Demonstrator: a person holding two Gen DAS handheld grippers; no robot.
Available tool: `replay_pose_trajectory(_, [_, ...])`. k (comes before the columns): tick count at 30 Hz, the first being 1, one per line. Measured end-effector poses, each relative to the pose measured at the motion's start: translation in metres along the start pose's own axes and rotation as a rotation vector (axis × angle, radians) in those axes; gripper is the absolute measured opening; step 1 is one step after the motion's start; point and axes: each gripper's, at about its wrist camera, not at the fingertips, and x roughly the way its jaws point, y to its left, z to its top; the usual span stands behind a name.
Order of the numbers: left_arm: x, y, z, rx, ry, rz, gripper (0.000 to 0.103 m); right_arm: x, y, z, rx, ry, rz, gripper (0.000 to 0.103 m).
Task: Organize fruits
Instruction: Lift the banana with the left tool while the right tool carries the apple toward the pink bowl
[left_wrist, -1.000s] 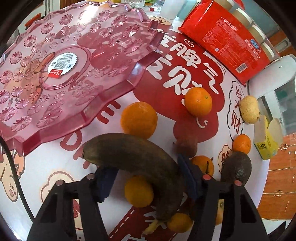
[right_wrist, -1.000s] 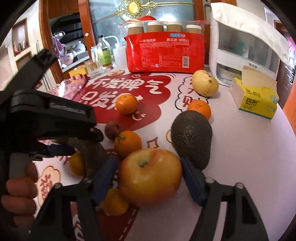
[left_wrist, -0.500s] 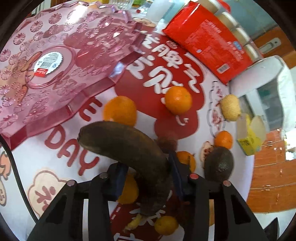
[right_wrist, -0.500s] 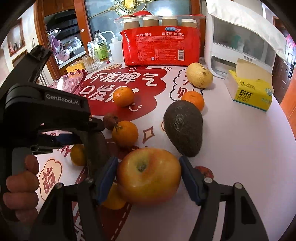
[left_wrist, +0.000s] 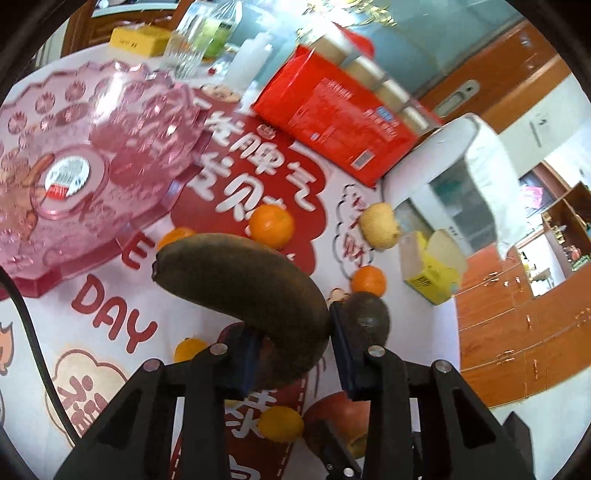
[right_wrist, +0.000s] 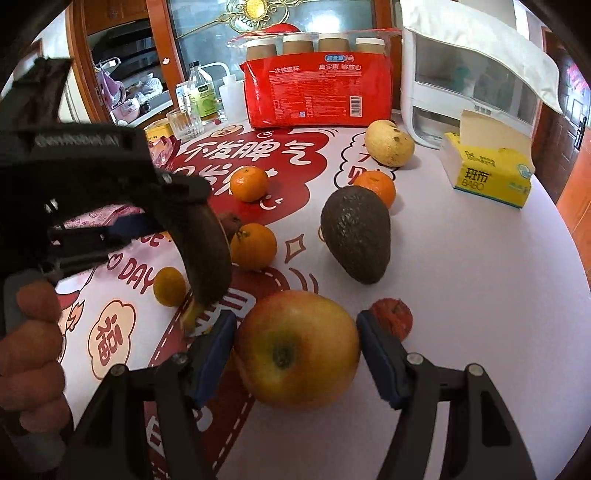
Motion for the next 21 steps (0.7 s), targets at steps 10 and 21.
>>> replay_pose_trajectory(10, [-0.059, -0.010, 0.003, 0.066, -0.078, -0.065, 0.032, -0.027, 0.003, -0.002, 0.052, -0.032, -0.026, 0.065])
replay_pose_trajectory(21, [-0.148, 0.006, 0.015, 0.133, -0.137, -0.069, 0.032, -0.072, 0.037, -0.001, 0.083, -0.096, -0.001, 0.065])
